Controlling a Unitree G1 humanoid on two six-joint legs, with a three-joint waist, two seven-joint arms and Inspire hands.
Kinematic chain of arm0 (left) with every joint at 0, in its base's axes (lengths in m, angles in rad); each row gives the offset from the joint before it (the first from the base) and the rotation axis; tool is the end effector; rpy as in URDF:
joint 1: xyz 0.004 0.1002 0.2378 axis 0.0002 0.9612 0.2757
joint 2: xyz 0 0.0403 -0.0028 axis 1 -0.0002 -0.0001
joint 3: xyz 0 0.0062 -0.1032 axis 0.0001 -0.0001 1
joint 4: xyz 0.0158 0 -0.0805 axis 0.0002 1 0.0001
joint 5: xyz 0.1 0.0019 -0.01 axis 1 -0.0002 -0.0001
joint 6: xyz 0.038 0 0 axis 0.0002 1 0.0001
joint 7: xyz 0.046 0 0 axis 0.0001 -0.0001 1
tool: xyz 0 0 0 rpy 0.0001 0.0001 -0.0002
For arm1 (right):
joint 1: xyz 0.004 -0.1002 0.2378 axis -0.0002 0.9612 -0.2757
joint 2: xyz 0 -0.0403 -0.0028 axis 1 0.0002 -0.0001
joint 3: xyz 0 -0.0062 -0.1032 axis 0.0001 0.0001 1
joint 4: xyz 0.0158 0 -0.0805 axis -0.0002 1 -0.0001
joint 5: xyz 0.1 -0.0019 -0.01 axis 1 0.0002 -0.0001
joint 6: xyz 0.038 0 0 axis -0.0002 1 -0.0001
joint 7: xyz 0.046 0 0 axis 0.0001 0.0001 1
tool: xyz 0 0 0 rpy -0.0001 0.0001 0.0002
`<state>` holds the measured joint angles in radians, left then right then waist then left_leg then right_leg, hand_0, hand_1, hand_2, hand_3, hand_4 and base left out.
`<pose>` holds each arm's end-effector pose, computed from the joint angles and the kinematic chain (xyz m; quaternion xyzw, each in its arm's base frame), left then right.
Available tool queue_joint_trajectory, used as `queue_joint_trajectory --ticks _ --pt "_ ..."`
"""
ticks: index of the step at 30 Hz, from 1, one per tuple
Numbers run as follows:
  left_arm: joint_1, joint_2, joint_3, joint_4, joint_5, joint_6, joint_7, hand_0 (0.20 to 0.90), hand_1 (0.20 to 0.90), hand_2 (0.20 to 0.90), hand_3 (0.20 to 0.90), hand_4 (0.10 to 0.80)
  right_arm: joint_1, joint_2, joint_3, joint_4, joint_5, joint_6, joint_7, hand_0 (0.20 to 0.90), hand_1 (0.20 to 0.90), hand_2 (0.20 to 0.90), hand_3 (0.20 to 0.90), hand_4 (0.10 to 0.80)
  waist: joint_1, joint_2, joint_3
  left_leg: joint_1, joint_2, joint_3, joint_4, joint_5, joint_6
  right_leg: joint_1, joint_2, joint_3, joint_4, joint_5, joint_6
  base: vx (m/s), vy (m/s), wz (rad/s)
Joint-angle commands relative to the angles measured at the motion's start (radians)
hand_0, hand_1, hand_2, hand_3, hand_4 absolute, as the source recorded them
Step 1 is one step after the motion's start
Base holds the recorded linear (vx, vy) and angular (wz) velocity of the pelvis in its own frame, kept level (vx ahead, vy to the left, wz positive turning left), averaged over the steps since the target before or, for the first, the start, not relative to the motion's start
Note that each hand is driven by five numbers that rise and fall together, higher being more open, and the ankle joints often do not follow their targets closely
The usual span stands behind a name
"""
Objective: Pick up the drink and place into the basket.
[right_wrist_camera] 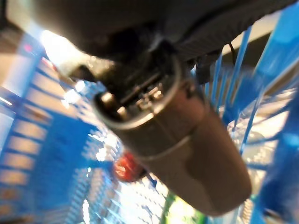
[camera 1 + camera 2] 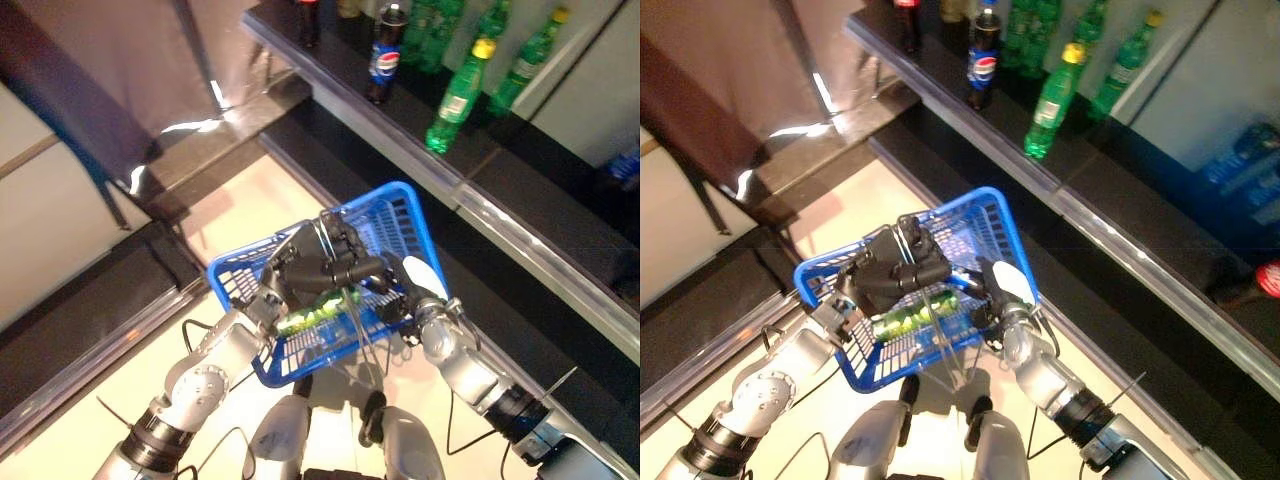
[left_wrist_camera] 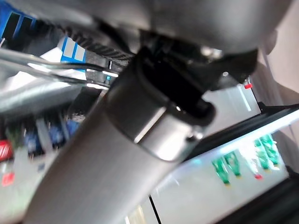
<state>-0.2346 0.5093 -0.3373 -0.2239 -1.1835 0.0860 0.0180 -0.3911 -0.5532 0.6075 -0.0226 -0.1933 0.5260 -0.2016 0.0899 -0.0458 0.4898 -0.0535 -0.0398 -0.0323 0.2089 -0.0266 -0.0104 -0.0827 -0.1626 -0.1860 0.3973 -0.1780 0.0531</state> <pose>0.2261 0.1492 0.1170 -0.3045 0.0013 -0.2649 0.9149 0.2483 -0.1451 0.0796 -0.4599 0.0412 0.0730 0.8840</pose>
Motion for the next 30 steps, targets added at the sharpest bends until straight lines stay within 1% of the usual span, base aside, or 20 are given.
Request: queue_joint_trajectory --ticks 1,3,4,5,7,8,12,13,14,17,18,19,21,22,25,26,27,29,30 --pt "-0.184 -0.070 0.161 -0.248 -0.029 -0.333 -0.123 0.300 0.300 0.300 0.200 0.100 0.017 -0.128 -0.098 -0.165 -0.005 -0.090 0.034 0.900 0.900 0.900 0.900 0.800 -0.017 0.006 -0.143 0.006 -0.002 0.029 0.093 -0.068 -0.009 0.080 0.028 0.009 -0.072 0.048 0.009 0.028 0.052 -0.15" --pt "-0.091 -0.017 0.245 -0.260 -0.111 -0.319 -0.208 0.300 0.300 0.300 0.200 0.100 0.115 -0.180 -0.189 -0.244 0.035 -0.139 0.062 0.900 0.900 0.900 0.900 0.800 -0.016 0.010 -0.151 0.012 0.000 0.033 0.082 -0.066 -0.009 0.086 0.027 0.008 -0.084 0.050 0.012 0.020 0.048 -0.10" --pt "0.003 0.007 0.338 -0.275 -0.187 -0.277 -0.289 0.300 0.300 0.300 0.200 0.100 0.222 -0.203 -0.285 -0.313 0.092 -0.209 0.077 0.900 0.900 0.900 0.900 0.800 -0.015 0.014 -0.157 0.015 0.002 0.037 0.077 -0.066 -0.009 0.088 0.025 0.007 -0.090 0.050 0.015 0.019 0.049 -0.10" --pt "0.091 -0.012 0.416 -0.281 -0.222 -0.230 -0.365 0.300 0.300 0.300 0.200 0.100 0.300 -0.179 -0.365 -0.359 0.103 -0.264 0.115 0.900 0.900 0.900 0.900 0.800 -0.015 0.015 -0.159 0.017 0.003 0.038 0.074 -0.067 -0.007 0.090 0.026 0.009 -0.094 0.050 0.014 0.023 0.042 -0.09" --pt "0.166 -0.043 0.464 -0.288 -0.227 -0.189 -0.411 0.300 0.300 0.300 0.200 0.100 0.355 -0.154 -0.419 -0.402 0.173 -0.308 0.146 0.900 0.900 0.900 0.900 0.800 -0.013 0.016 -0.169 0.026 0.005 0.039 0.067 -0.067 -0.006 0.097 0.031 0.014 -0.103 0.049 0.010 0.037 0.022 -0.05" --pt "0.193 -0.060 0.474 -0.291 -0.230 -0.171 -0.414 0.300 0.300 0.300 0.200 0.100 0.364 -0.145 -0.433 -0.413 0.230 -0.335 0.139 0.900 0.900 0.900 0.900 0.800 -0.011 0.016 -0.173 0.031 0.006 0.038 0.062 -0.066 -0.006 0.103 0.034 0.018 -0.109 0.050 0.008 0.050 0.018 -0.03" --pt "0.268 -0.112 0.481 -0.266 -0.226 -0.152 -0.382 0.300 0.300 0.300 0.200 0.100 0.408 -0.107 -0.467 -0.414 0.380 -0.428 0.156 0.900 0.900 0.900 0.900 0.800 -0.015 0.017 -0.192 0.054 0.009 0.044 0.034 -0.057 -0.008 0.118 0.042 0.029 -0.135 0.060 0.009 0.041 0.007 0.00" --pt "0.292 -0.122 0.482 -0.255 -0.202 -0.168 -0.373 0.300 0.300 0.300 0.200 0.100 0.427 -0.093 -0.476 -0.411 0.410 -0.454 0.159 0.900 0.900 0.900 0.900 0.800 -0.018 0.017 -0.198 0.060 0.011 0.047 0.025 -0.054 -0.009 0.121 0.044 0.033 -0.143 0.063 0.010 0.000 0.000 0.00" --pt "0.295 -0.123 0.482 -0.253 -0.197 -0.172 -0.371 0.300 0.300 0.300 0.200 0.100 0.430 -0.091 -0.477 -0.410 0.415 -0.458 0.160 0.900 0.900 0.900 0.900 0.800 -0.018 0.017 -0.199 0.061 0.011 0.048 0.023 -0.054 -0.009 0.121 0.044 0.033 -0.144 0.063 0.011 0.000 0.000 0.00" --pt "0.380 -0.158 0.504 -0.211 -0.151 -0.227 -0.329 0.300 0.300 0.300 0.200 0.100 0.523 -0.045 -0.529 -0.391 0.520 -0.507 0.213 0.900 0.900 0.900 0.900 0.800 -0.034 0.012 -0.225 0.083 0.018 0.066 -0.019 -0.043 -0.009 0.130 0.052 0.051 -0.179 0.076 0.020 0.009 0.002 -0.07" --pt "0.384 -0.161 0.505 -0.205 -0.150 -0.231 -0.320 0.300 0.300 0.300 0.200 0.100 0.529 -0.041 -0.531 -0.385 0.532 -0.511 0.216 0.900 0.900 0.900 0.900 0.800 -0.035 0.012 -0.228 0.085 0.018 0.067 -0.024 -0.042 -0.008 0.131 0.052 0.052 -0.183 0.077 0.021 0.003 -0.003 -0.16" --pt "0.412 -0.174 0.501 -0.182 -0.141 -0.247 -0.297 0.300 0.300 0.300 0.200 0.100 0.564 -0.025 -0.542 -0.364 0.565 -0.535 0.247 0.900 0.900 0.900 0.900 0.800 -0.041 0.009 -0.239 0.092 0.022 0.074 -0.039 -0.039 -0.009 0.134 0.054 0.060 -0.198 0.082 0.025 -0.007 -0.008 -0.14" --pt "0.436 -0.183 0.487 -0.141 -0.097 -0.283 -0.277 0.300 0.300 0.300 0.200 0.100 0.594 -0.003 -0.539 -0.327 0.591 -0.551 0.273 0.900 0.900 0.900 0.900 0.800 -0.049 0.004 -0.250 0.102 0.026 0.084 -0.058 -0.036 -0.010 0.137 0.055 0.068 -0.215 0.090 0.030 -0.022 -0.018 -0.14" --pt "0.448 -0.184 0.477 -0.116 -0.097 -0.296 -0.265 0.300 0.300 0.300 0.200 0.100 0.607 0.006 -0.535 -0.300 0.604 -0.558 0.276 0.900 0.900 0.900 0.900 0.800 -0.052 0.002 -0.255 0.107 0.028 0.089 -0.068 -0.034 -0.010 0.140 0.055 0.072 -0.226 0.096 0.033 -0.033 -0.027 -0.15" --pt "0.471 -0.184 0.452 -0.027 -0.033 -0.357 -0.224 0.300 0.300 0.300 0.200 0.100 0.636 0.045 -0.509 -0.194 0.669 -0.580 0.292 0.900 0.900 0.900 0.900 0.800 -0.064 -0.004 -0.275 0.124 0.032 0.105 -0.095 -0.033 -0.011 0.150 0.055 0.083 -0.260 0.113 0.039 -0.036 -0.016 -0.19" --pt "0.485 -0.194 0.444 0.036 -0.023 -0.372 -0.216 0.300 0.300 0.300 0.200 0.100 0.652 0.081 -0.491 -0.112 0.673 -0.605 0.290 0.900 0.900 0.900 0.900 0.800 -0.070 -0.006 -0.288 0.129 0.033 0.114 -0.103 -0.034 -0.012 0.155 0.055 0.092 -0.279 0.123 0.043 -0.035 -0.001 -0.16" --pt "0.493 -0.197 0.438 0.090 0.022 -0.408 -0.212 0.300 0.300 0.300 0.200 0.100 0.661 0.105 -0.483 -0.043 0.692 -0.610 0.289 0.900 0.900 0.900 0.900 0.800 -0.076 -0.007 -0.297 0.135 0.032 0.122 -0.109 -0.037 -0.011 0.159 0.054 0.099 -0.294 0.131 0.045 -0.029 0.006 -0.17" --pt "0.505 -0.201 0.430 0.156 0.080 -0.425 -0.178 0.300 0.300 0.300 0.200 0.100 0.677 0.139 -0.478 0.053 0.725 -0.613 0.289 0.900 0.900 0.900 0.900 0.800 -0.084 -0.006 -0.309 0.141 0.032 0.134 -0.118 -0.040 -0.009 0.165 0.054 0.110 -0.320 0.145 0.048 -0.017 0.027 -0.28" --pt "0.507 -0.204 0.423 0.225 0.111 -0.447 -0.172 0.300 0.300 0.300 0.200 0.100 0.682 0.160 -0.473 0.131 0.703 -0.636 0.285 0.900 0.900 0.900 0.900 0.800 -0.091 -0.005 -0.318 0.146 0.031 0.145 -0.125 -0.042 -0.008 0.168 0.052 0.118 -0.337 0.156 0.051 -0.020 0.051 -0.30"
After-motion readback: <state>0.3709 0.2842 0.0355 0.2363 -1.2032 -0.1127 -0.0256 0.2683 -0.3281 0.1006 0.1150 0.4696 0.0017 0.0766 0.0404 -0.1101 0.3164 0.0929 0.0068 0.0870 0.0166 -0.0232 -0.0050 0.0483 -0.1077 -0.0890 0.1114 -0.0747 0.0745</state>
